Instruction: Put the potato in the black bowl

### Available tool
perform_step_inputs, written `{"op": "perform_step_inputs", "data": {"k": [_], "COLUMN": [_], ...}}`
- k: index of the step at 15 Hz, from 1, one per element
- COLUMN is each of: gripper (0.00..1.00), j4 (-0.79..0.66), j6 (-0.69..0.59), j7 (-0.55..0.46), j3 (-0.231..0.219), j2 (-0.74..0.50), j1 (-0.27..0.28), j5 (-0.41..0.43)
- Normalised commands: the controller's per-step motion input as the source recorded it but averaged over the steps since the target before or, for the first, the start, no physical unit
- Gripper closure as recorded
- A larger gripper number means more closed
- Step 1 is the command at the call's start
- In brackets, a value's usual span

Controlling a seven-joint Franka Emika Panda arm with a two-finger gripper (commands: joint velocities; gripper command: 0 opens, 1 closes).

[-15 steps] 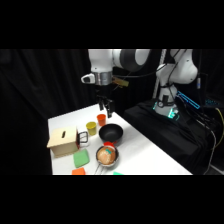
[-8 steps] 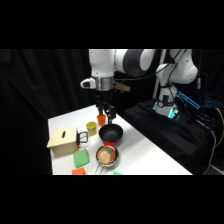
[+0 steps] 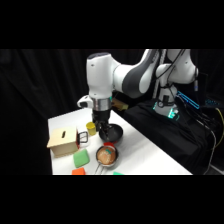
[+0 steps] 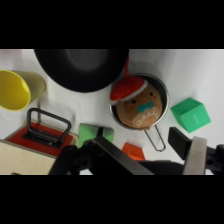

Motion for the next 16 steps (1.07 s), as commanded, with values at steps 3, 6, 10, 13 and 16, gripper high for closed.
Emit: {"op": "perform_step_inputs", "data": {"k": [3,6,10,13,16], "gripper": [0.0,0.0,0.0,0.35,0.59], "j4": [0.24,0.23,0.23,0.2,0.19], "j6": [0.2,0.16,0.12,0.08,0.07], "j7": [0.07,0.07,0.07,0.04,0.03], "j3": [-0.009,0.004,-0.026,-0.043,-0.05], "j2": [0.38,0.35,0.27,0.17,0.12], "j1": [0.075,0.083,0.077,0.038,0.037], "j5": [-0.087,-0.067,-0.097,-0.091,-0.101]}}
